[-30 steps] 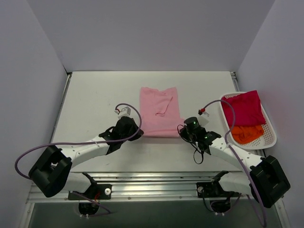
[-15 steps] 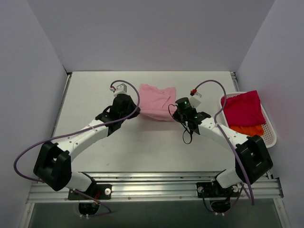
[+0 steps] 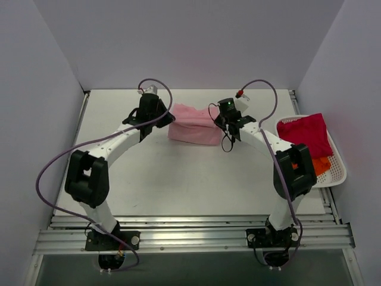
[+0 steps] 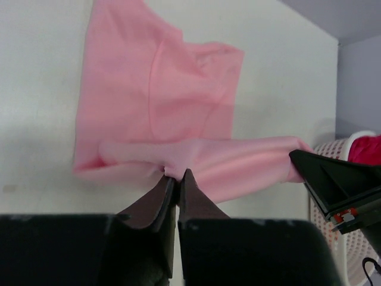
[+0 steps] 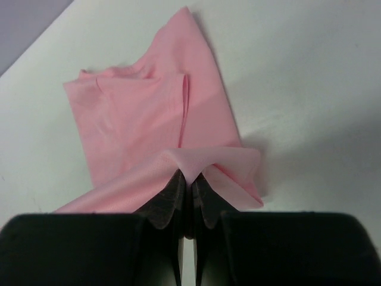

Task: Fold and stack the t-shirts
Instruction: Fold the tshirt

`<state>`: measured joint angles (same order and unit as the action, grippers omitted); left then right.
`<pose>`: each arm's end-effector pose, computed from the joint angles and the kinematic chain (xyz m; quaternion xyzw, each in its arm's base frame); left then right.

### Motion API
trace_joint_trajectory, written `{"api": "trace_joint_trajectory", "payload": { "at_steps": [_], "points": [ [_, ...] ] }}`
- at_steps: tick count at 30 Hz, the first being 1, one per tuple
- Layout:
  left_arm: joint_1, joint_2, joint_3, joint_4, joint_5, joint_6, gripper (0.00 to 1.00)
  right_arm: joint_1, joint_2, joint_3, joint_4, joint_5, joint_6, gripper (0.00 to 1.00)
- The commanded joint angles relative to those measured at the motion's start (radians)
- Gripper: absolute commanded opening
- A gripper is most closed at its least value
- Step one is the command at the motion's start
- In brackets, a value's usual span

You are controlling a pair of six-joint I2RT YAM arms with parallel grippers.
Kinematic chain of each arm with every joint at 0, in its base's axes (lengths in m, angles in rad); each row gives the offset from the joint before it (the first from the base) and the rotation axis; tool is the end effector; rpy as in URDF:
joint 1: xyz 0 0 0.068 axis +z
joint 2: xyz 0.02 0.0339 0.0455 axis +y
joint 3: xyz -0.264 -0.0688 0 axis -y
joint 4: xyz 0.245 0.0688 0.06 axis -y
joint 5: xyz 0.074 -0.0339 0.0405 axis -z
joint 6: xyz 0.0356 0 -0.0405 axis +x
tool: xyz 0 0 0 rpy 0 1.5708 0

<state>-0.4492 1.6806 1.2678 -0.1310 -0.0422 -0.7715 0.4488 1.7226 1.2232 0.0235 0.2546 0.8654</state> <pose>0.3530 -0.1685 0.2759 -0.1500 0.8579 -0.2664 0.4130 0.3644 0.1655 0.2601 0.2398 0.8150 0.2295 0.4750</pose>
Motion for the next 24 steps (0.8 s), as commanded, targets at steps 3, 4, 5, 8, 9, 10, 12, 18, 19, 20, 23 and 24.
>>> {"api": "trace_joint_trajectory", "payload": {
  "at_steps": [3, 4, 5, 8, 9, 10, 12, 18, 19, 20, 23, 24],
  "points": [
    [0.151, 0.405, 0.581, -0.014, 0.243, 0.043, 0.39, -0.126, 0.39, 0.546, -0.112, 0.031, -0.063, 0.51],
    [0.193, 0.586, 0.717, -0.083, 0.345, 0.025, 0.86, -0.152, 0.546, 0.684, -0.248, 0.017, -0.078, 0.92],
    [0.211, 0.679, 0.986, -0.113, 0.41, 0.003, 0.94, -0.156, 0.599, 0.925, -0.326, 0.096, -0.062, 1.0],
    [0.242, 0.901, 1.375, -0.319, 0.473, -0.04, 0.94, -0.163, 0.605, 0.942, -0.324, 0.1, -0.075, 1.0],
    [0.242, 0.909, 1.398, -0.369, 0.438, 0.01, 0.94, -0.163, 0.567, 0.882, -0.289, 0.107, -0.081, 1.0],
    [0.241, 0.866, 1.375, -0.361, 0.415, 0.029, 0.94, -0.163, 0.483, 0.815, -0.19, 0.1, -0.086, 1.0],
    [0.242, 0.767, 1.124, -0.245, 0.395, 0.052, 0.94, -0.163, 0.404, 0.642, -0.114, 0.087, -0.092, 1.0],
    [0.248, 0.425, 0.73, -0.084, 0.273, 0.119, 0.94, -0.153, 0.212, 0.425, -0.082, 0.1, -0.086, 1.0],
    [0.247, 0.404, 0.66, -0.088, 0.254, 0.135, 0.94, -0.151, 0.163, 0.392, -0.08, 0.103, -0.072, 1.0],
    [0.245, 0.384, 0.621, -0.09, 0.23, 0.146, 0.94, -0.151, 0.137, 0.356, -0.073, 0.106, -0.069, 1.0],
    [0.244, 0.334, 0.469, -0.046, 0.163, 0.175, 0.94, -0.148, 0.026, 0.184, -0.001, 0.098, -0.048, 1.0],
    [0.244, 0.338, 0.446, -0.035, 0.157, 0.185, 0.94, -0.147, 0.002, 0.144, 0.024, 0.095, -0.043, 1.0]
  ]
}}
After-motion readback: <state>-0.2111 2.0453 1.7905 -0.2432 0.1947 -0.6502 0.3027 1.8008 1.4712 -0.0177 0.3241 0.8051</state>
